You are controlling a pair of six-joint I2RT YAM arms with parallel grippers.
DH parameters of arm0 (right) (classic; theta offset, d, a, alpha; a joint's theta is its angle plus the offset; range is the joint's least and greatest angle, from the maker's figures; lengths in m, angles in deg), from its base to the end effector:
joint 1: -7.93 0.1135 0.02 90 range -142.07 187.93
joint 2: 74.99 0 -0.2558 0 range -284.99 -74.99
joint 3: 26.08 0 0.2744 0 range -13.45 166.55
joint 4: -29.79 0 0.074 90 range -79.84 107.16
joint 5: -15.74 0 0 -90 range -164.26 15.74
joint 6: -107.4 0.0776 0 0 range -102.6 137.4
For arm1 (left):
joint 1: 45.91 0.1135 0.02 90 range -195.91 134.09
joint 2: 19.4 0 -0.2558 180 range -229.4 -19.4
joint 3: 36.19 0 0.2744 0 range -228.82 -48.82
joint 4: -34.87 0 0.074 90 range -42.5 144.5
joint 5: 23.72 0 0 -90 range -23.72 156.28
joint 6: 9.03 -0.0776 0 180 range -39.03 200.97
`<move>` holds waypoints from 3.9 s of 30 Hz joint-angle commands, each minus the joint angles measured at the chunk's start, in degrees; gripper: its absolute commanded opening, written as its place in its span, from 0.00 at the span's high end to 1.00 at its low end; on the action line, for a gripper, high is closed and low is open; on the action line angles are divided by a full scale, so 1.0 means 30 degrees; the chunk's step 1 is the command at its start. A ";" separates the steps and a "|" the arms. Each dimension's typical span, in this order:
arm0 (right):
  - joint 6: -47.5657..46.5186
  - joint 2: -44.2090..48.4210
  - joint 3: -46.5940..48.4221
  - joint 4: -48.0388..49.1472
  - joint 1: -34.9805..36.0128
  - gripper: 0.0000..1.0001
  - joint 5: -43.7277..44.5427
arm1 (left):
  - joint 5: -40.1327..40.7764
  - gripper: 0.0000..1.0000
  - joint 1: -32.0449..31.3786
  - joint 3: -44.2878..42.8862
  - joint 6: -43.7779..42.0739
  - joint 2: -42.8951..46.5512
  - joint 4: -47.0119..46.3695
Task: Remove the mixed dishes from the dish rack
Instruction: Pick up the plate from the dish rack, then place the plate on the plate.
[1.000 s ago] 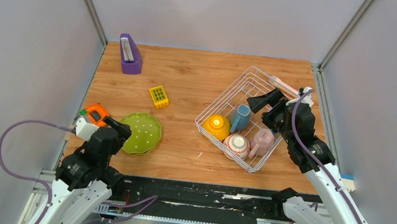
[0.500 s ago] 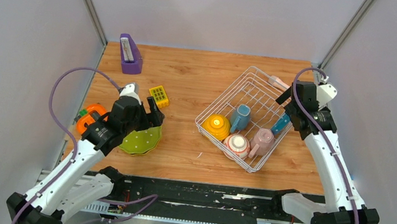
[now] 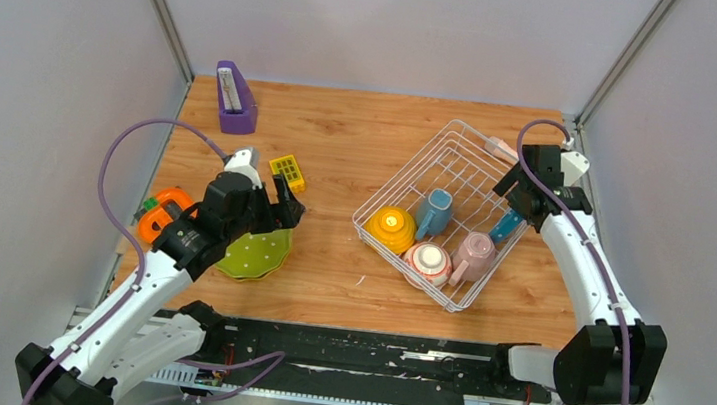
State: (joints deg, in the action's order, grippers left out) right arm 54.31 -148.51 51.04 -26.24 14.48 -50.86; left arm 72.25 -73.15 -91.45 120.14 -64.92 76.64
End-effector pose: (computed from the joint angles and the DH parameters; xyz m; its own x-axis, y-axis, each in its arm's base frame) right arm 0.3113 0.0047 0.2609 -0.5480 0.4919 -0.6766 0.5816 0.8054 0.1145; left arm 0.2165 -0.1024 0.2623 -0.6036 -0.3958 -0.6921 -0.0057 0.8702 -0.4927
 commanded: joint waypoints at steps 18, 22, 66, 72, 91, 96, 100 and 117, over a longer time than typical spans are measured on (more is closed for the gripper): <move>0.0201 -0.1009 -0.0658 0.1162 -0.0106 0.52 0.0911 | -0.0198 0.00 0.0014 0.0265 -0.0373 -0.0209 -0.0868; 0.0129 -0.0944 -0.0724 0.1156 -0.0105 0.61 0.1002 | -0.0169 0.00 0.0000 0.0293 -0.0373 -0.0209 -0.0868; -0.3198 0.1466 0.3092 0.0956 0.0504 1.00 0.3987 | -0.0141 0.00 0.0000 0.0206 -0.0283 -0.0025 -0.0669; -0.3205 0.2659 0.3331 0.1442 0.0486 1.00 0.3953 | -0.0269 0.00 0.0007 0.0156 -0.0262 -0.0062 -0.0771; -0.1543 0.7636 0.1202 0.5675 0.0508 1.00 -1.2288 | -0.4182 0.00 0.0000 0.0483 0.0252 -0.0063 -0.2762; 0.0259 0.7770 -0.1010 0.8213 0.1173 1.00 -1.8549 | -0.6868 0.00 0.0000 0.1076 0.1146 -0.0033 -0.5288; 0.1672 0.7926 -0.2987 1.0397 0.2650 1.00 -1.9286 | -0.9227 0.00 0.0000 0.1936 0.2763 -0.0160 -0.8271; 0.7592 0.8199 -0.7929 1.8497 0.5338 1.00 -2.0092 | -1.5655 0.15 -0.0028 0.4299 0.8011 -0.4876 -2.0092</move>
State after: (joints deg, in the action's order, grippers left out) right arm 70.90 -126.12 25.86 13.83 29.03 -108.04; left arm 30.81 -73.15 -79.89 139.16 -77.07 28.91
